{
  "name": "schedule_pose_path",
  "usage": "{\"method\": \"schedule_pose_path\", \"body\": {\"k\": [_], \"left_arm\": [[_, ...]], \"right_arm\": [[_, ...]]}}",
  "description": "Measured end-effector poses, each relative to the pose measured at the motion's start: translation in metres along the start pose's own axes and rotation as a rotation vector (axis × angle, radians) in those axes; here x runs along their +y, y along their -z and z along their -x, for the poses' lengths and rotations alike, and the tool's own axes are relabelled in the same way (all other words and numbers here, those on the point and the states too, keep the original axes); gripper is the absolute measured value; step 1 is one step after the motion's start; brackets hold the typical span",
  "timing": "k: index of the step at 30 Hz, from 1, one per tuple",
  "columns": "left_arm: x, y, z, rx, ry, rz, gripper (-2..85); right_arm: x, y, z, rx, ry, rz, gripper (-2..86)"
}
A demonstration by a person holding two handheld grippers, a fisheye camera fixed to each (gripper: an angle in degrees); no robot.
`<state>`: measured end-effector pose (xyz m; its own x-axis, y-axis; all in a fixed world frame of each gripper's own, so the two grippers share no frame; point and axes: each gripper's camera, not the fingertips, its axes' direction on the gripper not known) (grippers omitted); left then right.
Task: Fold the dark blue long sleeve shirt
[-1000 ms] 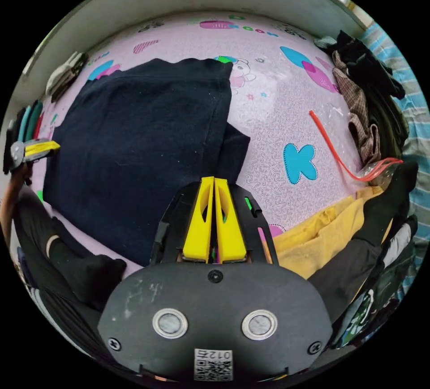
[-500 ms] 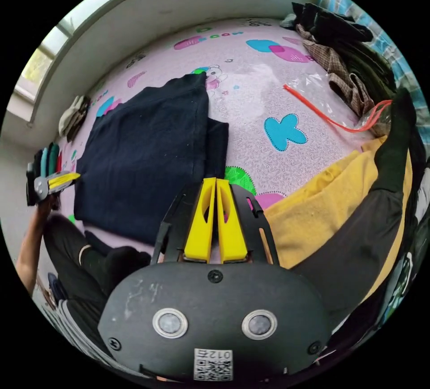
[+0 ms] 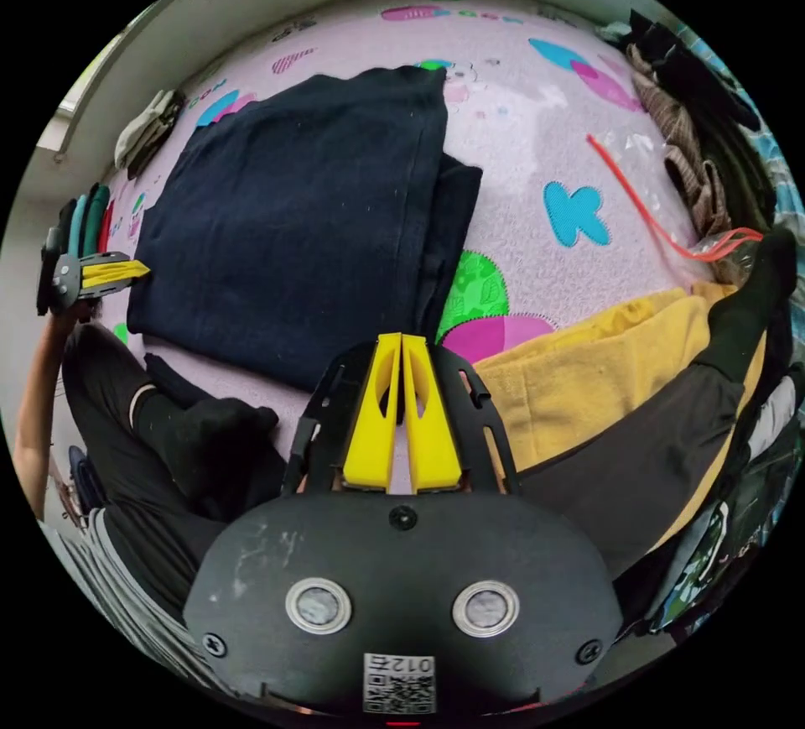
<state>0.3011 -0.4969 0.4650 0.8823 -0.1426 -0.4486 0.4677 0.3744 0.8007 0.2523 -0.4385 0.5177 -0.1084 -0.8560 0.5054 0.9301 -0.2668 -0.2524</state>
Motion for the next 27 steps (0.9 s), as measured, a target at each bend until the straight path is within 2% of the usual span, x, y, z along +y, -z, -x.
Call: {"method": "schedule_pose_path", "body": {"k": [3,7,9,10,14,20,24,27], "left_arm": [[0.009,0.01,0.032,-0.01,0.239,-0.095,0.6],[0.014,-0.01,0.063,-0.001,0.454,-0.077,0.6],[0.016,-0.023,0.065,0.027,0.471,-0.045,0.6],[0.02,-0.021,0.064,0.011,0.47,-0.084,0.6],[0.027,-0.02,0.067,0.001,0.439,-0.11,0.6],[0.022,-0.018,0.104,0.035,0.544,-0.176,0.7],[0.016,-0.009,0.113,0.003,0.534,-0.125,0.7],[0.029,0.017,0.094,-0.057,0.494,-0.187,0.7]], "right_arm": [[-0.006,0.025,0.01,0.017,0.013,-0.143,-0.9],[-0.025,0.022,0.009,0.02,-0.082,-0.219,-1.0],[-0.031,0.007,0.007,0.031,-0.112,-0.187,-0.9],[-0.03,0.0,0.006,0.036,-0.129,-0.182,-0.9],[-0.027,0.009,0.002,0.033,-0.13,-0.265,-0.9],[-0.078,0.025,0.007,0.119,-0.105,-0.262,-0.8],[-0.096,0.039,0.003,0.103,-0.134,-0.203,-0.9],[-0.077,0.061,0.017,0.089,-0.128,-0.22,-0.9]]}}
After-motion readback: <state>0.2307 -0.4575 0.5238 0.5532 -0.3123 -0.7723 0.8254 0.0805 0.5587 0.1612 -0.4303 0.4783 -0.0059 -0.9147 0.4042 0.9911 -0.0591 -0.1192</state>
